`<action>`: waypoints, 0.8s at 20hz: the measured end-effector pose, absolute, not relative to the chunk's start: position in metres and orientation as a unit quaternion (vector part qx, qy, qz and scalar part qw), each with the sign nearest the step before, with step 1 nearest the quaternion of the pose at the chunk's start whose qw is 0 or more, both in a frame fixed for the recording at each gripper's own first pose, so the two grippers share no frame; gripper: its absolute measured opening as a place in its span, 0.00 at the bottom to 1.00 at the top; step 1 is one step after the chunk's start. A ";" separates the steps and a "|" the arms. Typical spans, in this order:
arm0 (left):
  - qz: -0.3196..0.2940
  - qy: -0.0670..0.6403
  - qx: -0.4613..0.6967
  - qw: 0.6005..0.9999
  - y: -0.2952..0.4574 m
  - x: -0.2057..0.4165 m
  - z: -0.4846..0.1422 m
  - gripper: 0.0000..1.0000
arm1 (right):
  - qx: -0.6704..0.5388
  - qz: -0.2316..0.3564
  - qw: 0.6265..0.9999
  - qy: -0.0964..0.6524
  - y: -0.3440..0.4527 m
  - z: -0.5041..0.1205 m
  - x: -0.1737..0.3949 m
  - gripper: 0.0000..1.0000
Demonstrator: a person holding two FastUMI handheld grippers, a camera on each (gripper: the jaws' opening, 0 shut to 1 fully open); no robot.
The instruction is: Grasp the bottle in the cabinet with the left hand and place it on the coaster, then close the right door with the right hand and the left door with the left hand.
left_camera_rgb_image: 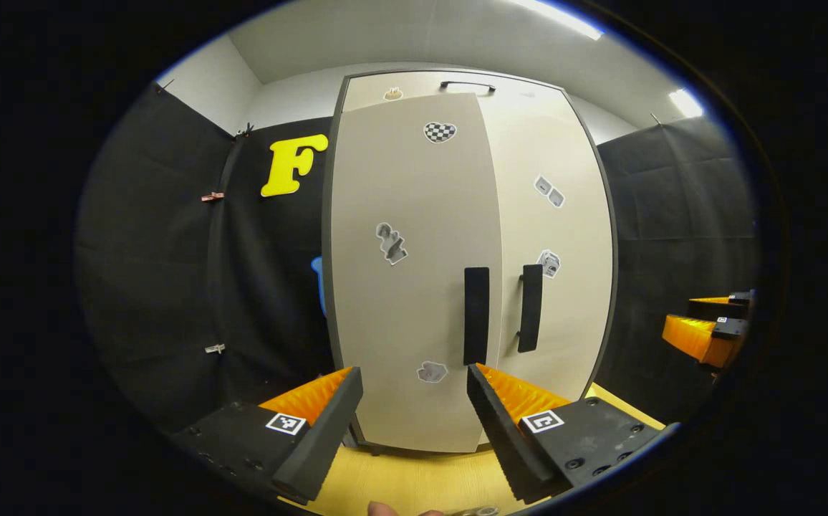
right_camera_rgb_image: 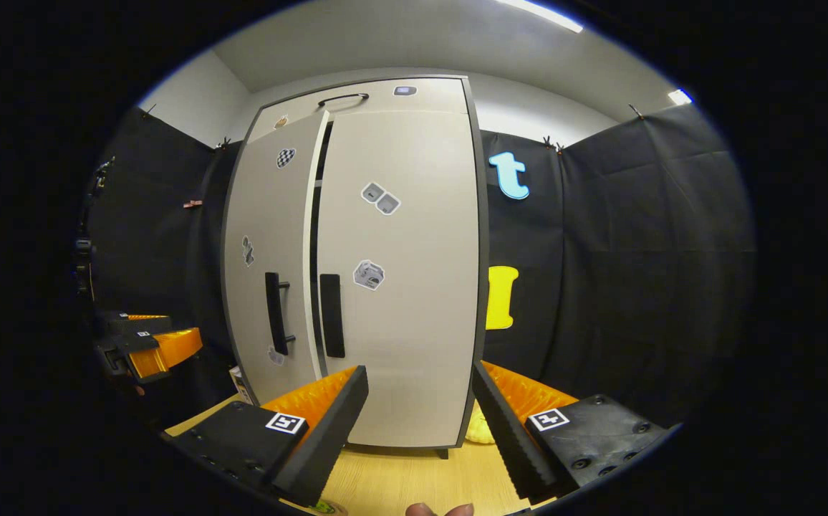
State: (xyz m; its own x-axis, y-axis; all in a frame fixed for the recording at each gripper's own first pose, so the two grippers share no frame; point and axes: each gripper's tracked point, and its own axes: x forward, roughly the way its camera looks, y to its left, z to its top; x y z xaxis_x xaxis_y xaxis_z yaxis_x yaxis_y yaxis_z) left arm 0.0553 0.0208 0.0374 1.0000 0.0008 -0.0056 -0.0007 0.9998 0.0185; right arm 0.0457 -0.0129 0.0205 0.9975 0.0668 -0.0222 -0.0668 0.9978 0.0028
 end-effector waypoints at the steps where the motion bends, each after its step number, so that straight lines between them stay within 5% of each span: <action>1: 0.004 0.001 0.011 1.000 0.026 0.051 0.038 0.94 | 0.003 0.037 0.999 0.012 -0.008 0.021 0.046 0.97; 16: 0.032 -0.001 0.012 0.999 0.060 0.021 0.034 0.94 | 0.006 0.048 0.999 0.012 0.035 0.015 0.049 0.97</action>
